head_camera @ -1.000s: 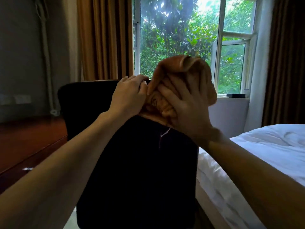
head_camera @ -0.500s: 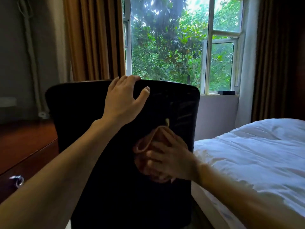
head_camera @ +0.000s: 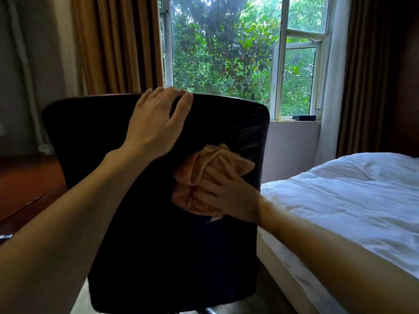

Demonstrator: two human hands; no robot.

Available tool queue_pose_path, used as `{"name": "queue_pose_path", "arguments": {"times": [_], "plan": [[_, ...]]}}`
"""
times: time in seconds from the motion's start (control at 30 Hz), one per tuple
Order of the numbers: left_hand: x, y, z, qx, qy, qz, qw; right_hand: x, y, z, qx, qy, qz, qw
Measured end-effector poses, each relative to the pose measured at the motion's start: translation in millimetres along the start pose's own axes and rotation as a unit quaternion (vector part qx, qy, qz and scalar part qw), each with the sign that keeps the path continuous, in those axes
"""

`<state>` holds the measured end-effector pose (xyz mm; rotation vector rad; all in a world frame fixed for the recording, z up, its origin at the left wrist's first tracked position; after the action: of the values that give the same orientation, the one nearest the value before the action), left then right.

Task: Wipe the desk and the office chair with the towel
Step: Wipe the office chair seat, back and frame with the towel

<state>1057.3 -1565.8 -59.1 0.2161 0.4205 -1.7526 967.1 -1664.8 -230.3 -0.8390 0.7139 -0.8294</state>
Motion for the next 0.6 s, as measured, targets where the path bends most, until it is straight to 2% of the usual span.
{"name": "queue_pose_path", "arguments": {"times": [0.07, 0.1, 0.23, 0.3, 0.43, 0.6], "plan": [[3, 2, -3, 0.003, 0.006, 0.009, 1.0, -6, -2, -3, -0.096, 0.002, -0.024, 0.995], [4, 2, -4, 0.003, 0.003, 0.018, 1.0, -17, -13, 2, -0.095, -0.026, -0.017, 0.995], [11, -2, -9, 0.012, -0.014, 0.046, 0.999, -74, -81, 33, 0.046, -0.174, -0.011, 0.984], [10, -2, -10, 0.01, -0.02, 0.038, 0.999, -86, -112, 46, 0.11, -0.203, -0.013, 0.973], [9, 0, -6, 0.019, -0.017, 0.049, 0.998, -66, -107, 48, 0.151, -0.156, 0.035, 0.975], [11, 2, -9, 0.032, -0.026, 0.076, 0.996, -27, -55, 14, 0.077, -0.119, 0.076, 0.987]]}}
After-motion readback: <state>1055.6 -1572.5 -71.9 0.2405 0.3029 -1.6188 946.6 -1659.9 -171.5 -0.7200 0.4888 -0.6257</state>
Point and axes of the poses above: each hand's wrist, its own z-axis towards the middle knuckle, its own x-axis out of the palm, y = z × x, the point moved 8 cm from there along z, towards the middle knuckle, and after that the axes turned 6 degrees about -z, right-handed, at the moved point
